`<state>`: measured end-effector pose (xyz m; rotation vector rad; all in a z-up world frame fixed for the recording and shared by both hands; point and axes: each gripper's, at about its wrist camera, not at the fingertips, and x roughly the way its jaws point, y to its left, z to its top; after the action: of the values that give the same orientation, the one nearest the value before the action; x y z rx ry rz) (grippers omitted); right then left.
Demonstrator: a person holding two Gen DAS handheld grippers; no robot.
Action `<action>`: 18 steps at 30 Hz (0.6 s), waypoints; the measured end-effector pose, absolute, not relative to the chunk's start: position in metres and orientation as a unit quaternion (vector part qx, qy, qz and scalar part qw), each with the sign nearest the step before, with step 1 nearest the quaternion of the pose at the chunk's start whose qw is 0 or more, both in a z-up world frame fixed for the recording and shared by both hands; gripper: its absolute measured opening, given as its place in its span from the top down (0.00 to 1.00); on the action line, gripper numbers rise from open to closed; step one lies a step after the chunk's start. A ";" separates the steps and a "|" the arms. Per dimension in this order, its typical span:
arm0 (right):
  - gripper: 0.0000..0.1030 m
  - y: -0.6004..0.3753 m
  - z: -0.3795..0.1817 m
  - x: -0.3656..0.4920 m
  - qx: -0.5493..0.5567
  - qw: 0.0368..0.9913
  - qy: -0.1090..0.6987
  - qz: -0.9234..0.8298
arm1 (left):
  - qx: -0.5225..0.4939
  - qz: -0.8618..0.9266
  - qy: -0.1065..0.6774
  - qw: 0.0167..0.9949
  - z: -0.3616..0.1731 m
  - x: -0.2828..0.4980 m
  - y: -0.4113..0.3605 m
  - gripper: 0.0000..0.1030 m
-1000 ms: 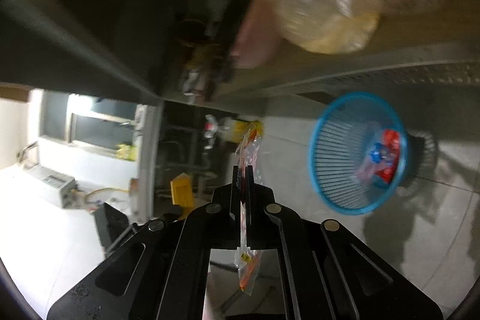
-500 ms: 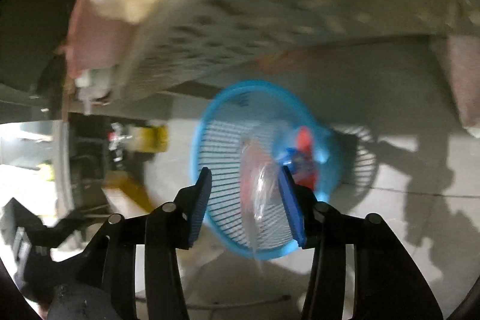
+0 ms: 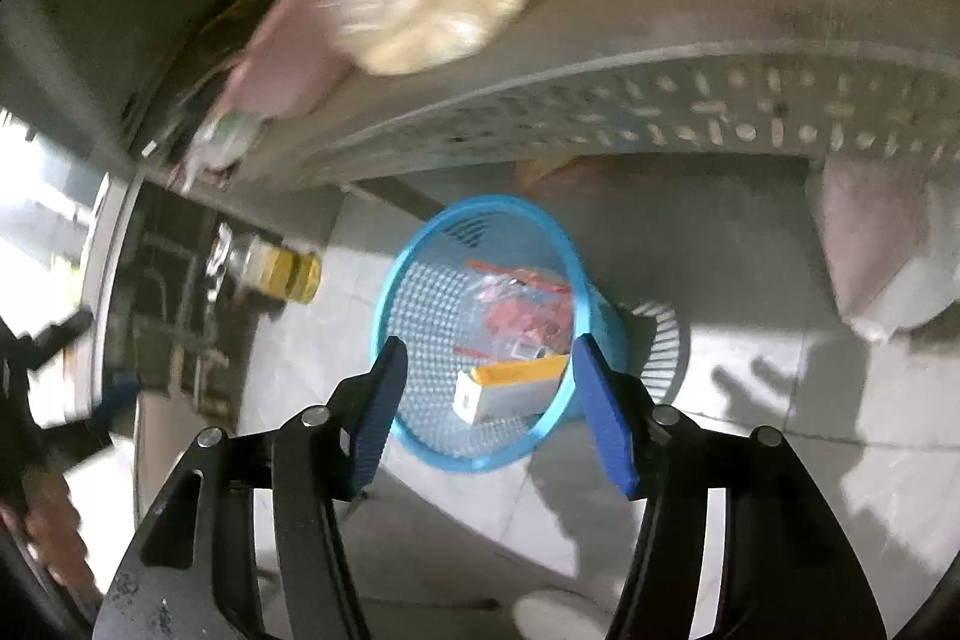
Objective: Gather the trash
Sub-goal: 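Open both grippers over the wastebasket to drop the items, then move both tools back toward the table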
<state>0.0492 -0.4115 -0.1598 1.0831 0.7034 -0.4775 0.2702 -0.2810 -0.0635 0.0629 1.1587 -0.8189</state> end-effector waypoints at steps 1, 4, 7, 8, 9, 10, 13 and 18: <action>0.44 -0.402 -0.147 0.048 0.480 0.785 0.326 -0.216 | 0.025 -0.381 0.521 0.763 -0.053 0.265 -0.272 0.19; 0.38 -0.379 -0.116 0.047 0.428 0.820 0.323 -0.199 | 0.021 -0.392 0.488 0.780 -0.026 0.250 -0.245 0.19; 0.35 -0.357 -0.085 0.042 0.384 0.850 0.316 -0.174 | 0.017 -0.389 0.456 0.800 -0.001 0.232 -0.210 0.19; 0.34 -0.350 -0.074 0.039 0.373 0.858 0.313 -0.162 | 0.017 -0.386 0.446 0.807 0.006 0.226 -0.198 0.19; 0.34 -0.344 -0.065 0.037 0.364 0.864 0.313 -0.151 | 0.015 -0.383 0.436 0.814 0.013 0.220 -0.185 0.19; 0.34 -0.338 -0.058 0.035 0.357 0.869 0.313 -0.140 | 0.012 -0.378 0.428 0.821 0.019 0.215 -0.174 0.19; 0.33 -0.319 -0.040 0.035 0.340 0.878 0.318 -0.109 | 0.004 -0.357 0.399 0.844 0.039 0.200 -0.131 0.18; 0.31 -0.290 -0.018 0.042 0.316 0.887 0.330 -0.062 | -0.006 -0.313 0.351 0.883 0.066 0.174 -0.055 0.18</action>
<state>0.0421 -0.2895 -0.0182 0.6579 0.6859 -0.1282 0.1740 -0.0547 0.0664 -0.0128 0.7304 -0.6512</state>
